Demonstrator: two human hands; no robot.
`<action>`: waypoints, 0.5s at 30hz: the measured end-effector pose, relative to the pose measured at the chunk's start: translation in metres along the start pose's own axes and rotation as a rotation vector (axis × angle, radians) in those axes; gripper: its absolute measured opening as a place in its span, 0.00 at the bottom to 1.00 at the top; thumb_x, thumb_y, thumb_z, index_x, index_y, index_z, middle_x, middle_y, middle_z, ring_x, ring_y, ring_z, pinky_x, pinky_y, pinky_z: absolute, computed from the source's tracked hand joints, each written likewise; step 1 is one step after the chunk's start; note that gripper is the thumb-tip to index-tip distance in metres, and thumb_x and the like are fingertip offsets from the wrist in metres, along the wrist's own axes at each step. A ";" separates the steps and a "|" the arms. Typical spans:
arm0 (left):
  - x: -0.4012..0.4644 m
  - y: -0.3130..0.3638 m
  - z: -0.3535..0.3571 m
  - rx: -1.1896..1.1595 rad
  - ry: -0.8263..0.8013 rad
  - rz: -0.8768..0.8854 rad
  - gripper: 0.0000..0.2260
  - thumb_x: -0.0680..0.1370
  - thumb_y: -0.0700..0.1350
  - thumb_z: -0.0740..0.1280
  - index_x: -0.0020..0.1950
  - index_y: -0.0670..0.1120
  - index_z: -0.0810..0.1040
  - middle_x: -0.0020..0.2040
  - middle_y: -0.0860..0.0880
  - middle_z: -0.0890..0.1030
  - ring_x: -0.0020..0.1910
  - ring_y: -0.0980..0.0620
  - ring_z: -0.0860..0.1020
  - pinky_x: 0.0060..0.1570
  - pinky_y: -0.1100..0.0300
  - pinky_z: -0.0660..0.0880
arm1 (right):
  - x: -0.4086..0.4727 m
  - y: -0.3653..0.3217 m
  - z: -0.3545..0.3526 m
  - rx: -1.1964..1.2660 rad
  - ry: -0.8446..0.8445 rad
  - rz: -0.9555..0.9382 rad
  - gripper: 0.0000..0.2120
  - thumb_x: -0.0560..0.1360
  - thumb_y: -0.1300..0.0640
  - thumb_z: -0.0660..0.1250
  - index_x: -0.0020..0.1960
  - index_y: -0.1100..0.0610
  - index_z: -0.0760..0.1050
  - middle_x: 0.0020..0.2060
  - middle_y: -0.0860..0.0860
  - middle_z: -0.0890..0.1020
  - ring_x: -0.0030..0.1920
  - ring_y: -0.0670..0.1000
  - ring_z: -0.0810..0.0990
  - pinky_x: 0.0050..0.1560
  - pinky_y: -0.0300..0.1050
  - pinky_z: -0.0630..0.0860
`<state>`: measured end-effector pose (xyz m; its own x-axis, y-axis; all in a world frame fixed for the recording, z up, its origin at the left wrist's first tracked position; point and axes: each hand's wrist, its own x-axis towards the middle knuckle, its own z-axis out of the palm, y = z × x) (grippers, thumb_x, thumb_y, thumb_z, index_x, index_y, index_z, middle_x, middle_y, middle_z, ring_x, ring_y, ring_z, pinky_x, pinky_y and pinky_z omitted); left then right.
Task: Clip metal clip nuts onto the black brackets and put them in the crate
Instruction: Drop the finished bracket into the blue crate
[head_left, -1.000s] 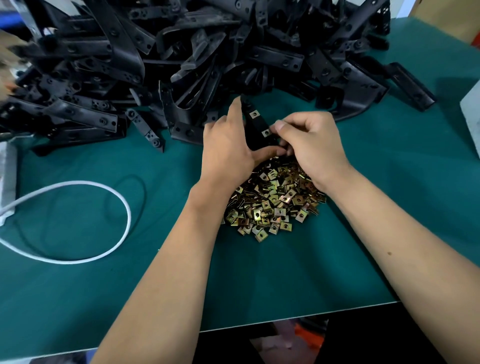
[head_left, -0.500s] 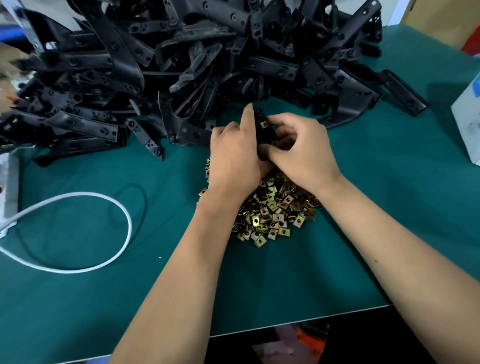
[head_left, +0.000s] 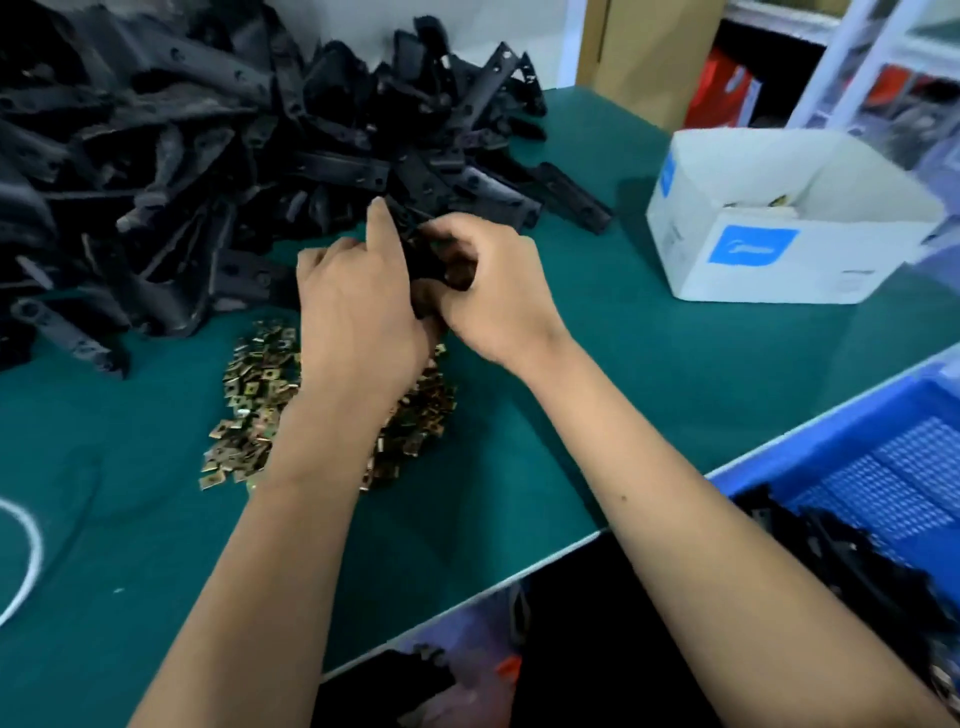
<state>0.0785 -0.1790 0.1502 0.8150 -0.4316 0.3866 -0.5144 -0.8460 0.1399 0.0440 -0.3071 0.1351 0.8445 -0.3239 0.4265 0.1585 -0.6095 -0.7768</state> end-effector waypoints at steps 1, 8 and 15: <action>0.001 0.018 -0.003 -0.024 -0.001 0.025 0.41 0.72 0.46 0.73 0.80 0.37 0.58 0.53 0.39 0.82 0.55 0.36 0.78 0.61 0.46 0.66 | -0.002 0.003 -0.016 -0.003 0.056 -0.018 0.15 0.71 0.62 0.78 0.57 0.59 0.84 0.49 0.48 0.86 0.51 0.45 0.83 0.54 0.40 0.78; -0.019 0.198 -0.005 -0.165 -0.015 0.531 0.39 0.74 0.46 0.70 0.81 0.40 0.56 0.68 0.43 0.73 0.63 0.42 0.76 0.60 0.48 0.68 | -0.076 0.062 -0.169 0.115 0.537 0.070 0.05 0.75 0.60 0.72 0.50 0.54 0.83 0.42 0.43 0.86 0.44 0.40 0.82 0.49 0.40 0.78; -0.098 0.332 0.048 -0.391 -0.165 1.004 0.25 0.77 0.49 0.71 0.71 0.46 0.69 0.63 0.46 0.74 0.59 0.45 0.78 0.59 0.50 0.73 | -0.233 0.163 -0.280 0.010 0.705 0.496 0.06 0.70 0.56 0.69 0.44 0.56 0.83 0.36 0.48 0.84 0.38 0.41 0.77 0.35 0.38 0.74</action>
<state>-0.1594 -0.4320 0.1153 -0.0132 -0.9316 0.3633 -0.9909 0.0609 0.1202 -0.2704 -0.5340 0.0386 0.3030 -0.9267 0.2222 -0.1377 -0.2733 -0.9520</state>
